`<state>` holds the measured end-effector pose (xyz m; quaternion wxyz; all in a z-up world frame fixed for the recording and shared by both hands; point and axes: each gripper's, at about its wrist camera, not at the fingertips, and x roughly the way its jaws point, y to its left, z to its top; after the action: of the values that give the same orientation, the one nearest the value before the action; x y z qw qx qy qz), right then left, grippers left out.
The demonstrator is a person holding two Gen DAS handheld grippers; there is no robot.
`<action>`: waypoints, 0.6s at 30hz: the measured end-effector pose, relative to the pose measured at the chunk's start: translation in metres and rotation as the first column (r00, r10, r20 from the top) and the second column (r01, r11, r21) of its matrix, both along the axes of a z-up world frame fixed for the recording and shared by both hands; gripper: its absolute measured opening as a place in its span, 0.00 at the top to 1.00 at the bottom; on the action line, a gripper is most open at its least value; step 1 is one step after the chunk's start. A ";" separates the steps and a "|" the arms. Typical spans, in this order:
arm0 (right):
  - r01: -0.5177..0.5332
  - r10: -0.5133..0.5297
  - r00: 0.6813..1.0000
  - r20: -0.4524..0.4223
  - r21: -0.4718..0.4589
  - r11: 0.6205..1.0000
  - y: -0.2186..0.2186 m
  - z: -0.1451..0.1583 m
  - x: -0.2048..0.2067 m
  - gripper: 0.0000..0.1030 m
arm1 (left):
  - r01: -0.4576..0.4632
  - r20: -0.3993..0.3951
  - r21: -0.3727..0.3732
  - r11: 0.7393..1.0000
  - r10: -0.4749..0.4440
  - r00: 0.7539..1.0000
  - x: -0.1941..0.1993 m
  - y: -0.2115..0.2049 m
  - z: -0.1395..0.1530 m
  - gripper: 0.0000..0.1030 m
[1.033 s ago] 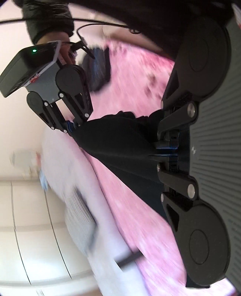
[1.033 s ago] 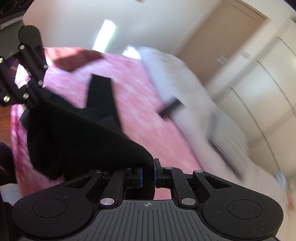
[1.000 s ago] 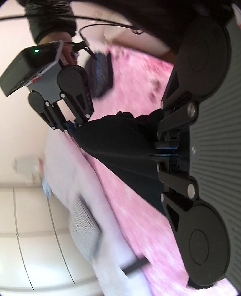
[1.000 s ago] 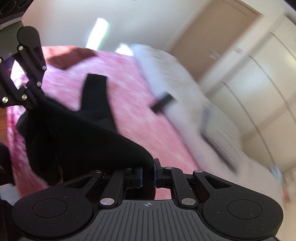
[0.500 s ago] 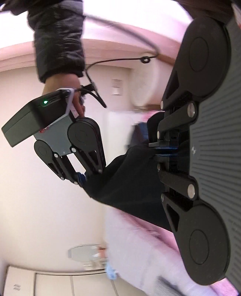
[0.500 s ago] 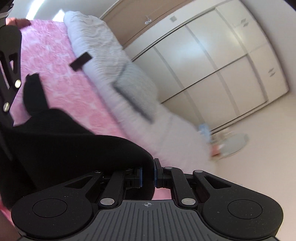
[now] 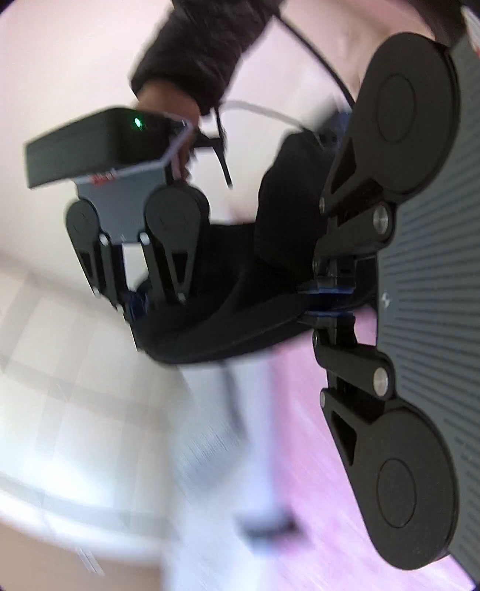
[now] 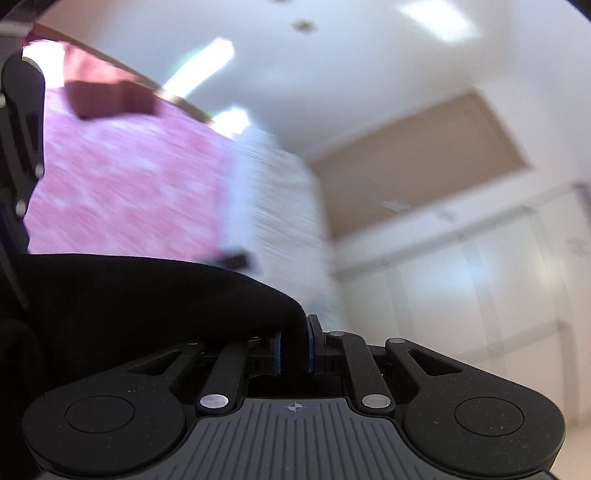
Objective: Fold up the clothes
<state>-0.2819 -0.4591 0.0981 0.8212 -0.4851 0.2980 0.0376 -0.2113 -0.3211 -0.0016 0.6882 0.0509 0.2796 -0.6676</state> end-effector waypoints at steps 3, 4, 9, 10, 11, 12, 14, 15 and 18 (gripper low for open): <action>-0.045 0.055 0.988 -0.147 0.069 0.997 0.037 -0.099 0.067 0.78 | -0.121 0.009 0.183 0.976 0.121 0.993 0.031 0.039 -0.047 0.93; -0.051 0.065 0.981 -0.180 0.080 0.995 0.052 -0.128 0.080 0.71 | -0.160 0.017 0.243 0.957 0.161 0.987 0.041 0.052 -0.063 0.93; 0.031 0.035 0.960 -0.277 0.232 0.972 0.093 -0.189 0.060 0.34 | -0.299 0.078 0.472 0.829 0.298 0.951 0.084 0.105 -0.130 0.81; 0.081 0.004 0.951 -0.311 0.261 0.962 0.090 -0.191 0.050 0.34 | -0.285 0.082 0.472 0.834 0.280 0.957 0.085 0.105 -0.132 0.76; 0.132 -0.026 0.938 -0.345 0.289 0.948 0.088 -0.193 0.040 0.34 | -0.260 0.093 0.471 0.843 0.245 0.965 0.086 0.102 -0.136 0.75; 0.184 -0.058 0.924 -0.378 0.306 0.934 0.083 -0.194 0.025 0.34 | -0.232 0.106 0.471 0.851 0.207 0.973 0.094 0.102 -0.134 0.73; 0.293 -0.141 0.886 -0.442 0.300 0.908 0.062 -0.201 -0.012 0.34 | -0.168 0.123 0.460 0.872 0.125 0.985 0.090 0.083 -0.140 0.71; 0.350 -0.188 0.862 -0.472 0.283 0.893 0.051 -0.210 -0.025 0.34 | -0.134 0.125 0.453 0.881 0.086 0.988 0.088 0.075 -0.142 0.69; 0.504 -0.319 0.780 -0.538 0.238 0.831 0.010 -0.235 -0.057 0.34 | -0.030 0.134 0.432 0.901 -0.032 0.990 0.078 0.049 -0.149 0.57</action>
<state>-0.3394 -0.4495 -0.1365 0.7855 -0.2189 0.5783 0.0272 -0.1329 -0.2724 -0.1507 0.6770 0.2487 0.3726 -0.5840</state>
